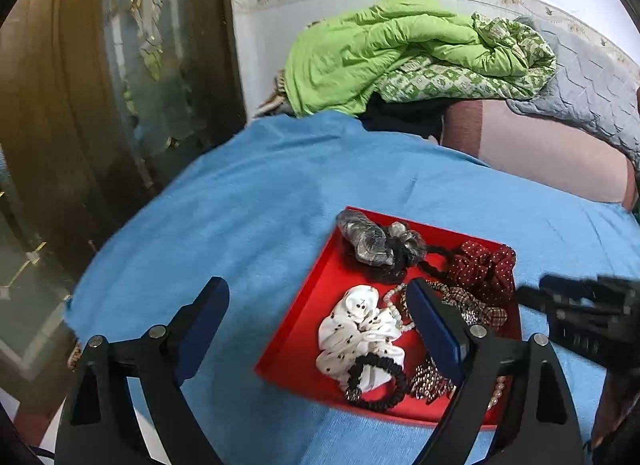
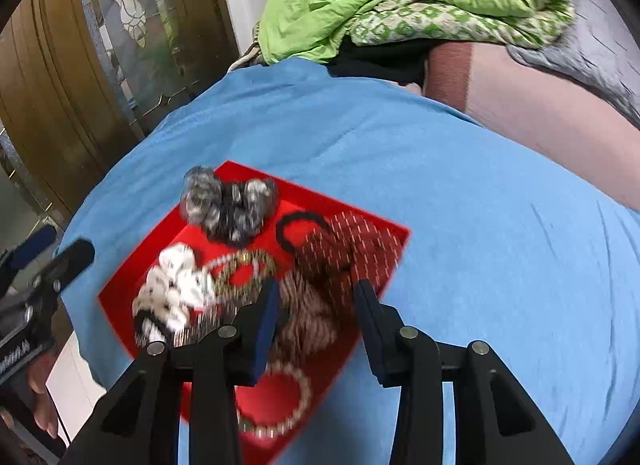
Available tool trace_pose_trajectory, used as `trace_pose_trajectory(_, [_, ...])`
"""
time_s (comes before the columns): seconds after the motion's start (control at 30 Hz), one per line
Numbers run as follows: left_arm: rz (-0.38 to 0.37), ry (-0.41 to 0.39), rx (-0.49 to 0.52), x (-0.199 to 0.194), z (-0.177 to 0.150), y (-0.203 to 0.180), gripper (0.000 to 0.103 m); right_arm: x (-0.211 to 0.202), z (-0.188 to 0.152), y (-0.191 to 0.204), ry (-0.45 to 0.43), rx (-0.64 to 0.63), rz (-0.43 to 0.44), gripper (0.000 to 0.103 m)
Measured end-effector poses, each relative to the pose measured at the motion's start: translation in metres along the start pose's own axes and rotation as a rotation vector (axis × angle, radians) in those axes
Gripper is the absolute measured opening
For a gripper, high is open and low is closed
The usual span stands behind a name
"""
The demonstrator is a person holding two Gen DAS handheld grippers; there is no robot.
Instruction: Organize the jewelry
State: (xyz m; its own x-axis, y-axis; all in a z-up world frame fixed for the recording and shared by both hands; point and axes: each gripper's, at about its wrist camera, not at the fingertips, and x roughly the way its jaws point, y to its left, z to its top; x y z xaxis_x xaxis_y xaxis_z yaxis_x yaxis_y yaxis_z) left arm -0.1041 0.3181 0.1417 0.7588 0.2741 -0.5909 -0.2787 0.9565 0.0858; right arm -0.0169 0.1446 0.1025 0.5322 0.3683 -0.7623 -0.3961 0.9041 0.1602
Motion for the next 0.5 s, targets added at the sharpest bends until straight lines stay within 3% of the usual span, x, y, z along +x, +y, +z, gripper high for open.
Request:
trace_pose_trajectory(0.23, [0.005, 0.022, -0.048, -0.019, -0.012, 0.006, 0.091, 0.007, -0.038, 0.004, 0.074, 0.015, -0.012, 0.046])
trace_pose_trajectory(0.33, [0.018, 0.009, -0.052, -0.03, -0.019, 0.002, 0.091, -0.004, -0.051, 0.003, 0.061, 0.043, 0.01, 0.046])
trace_pose_trajectory(0.5, [0.034, -0.024, -0.028, -0.044, -0.03, -0.015, 0.093, -0.029, -0.071, 0.004, 0.025, 0.057, -0.033, 0.05])
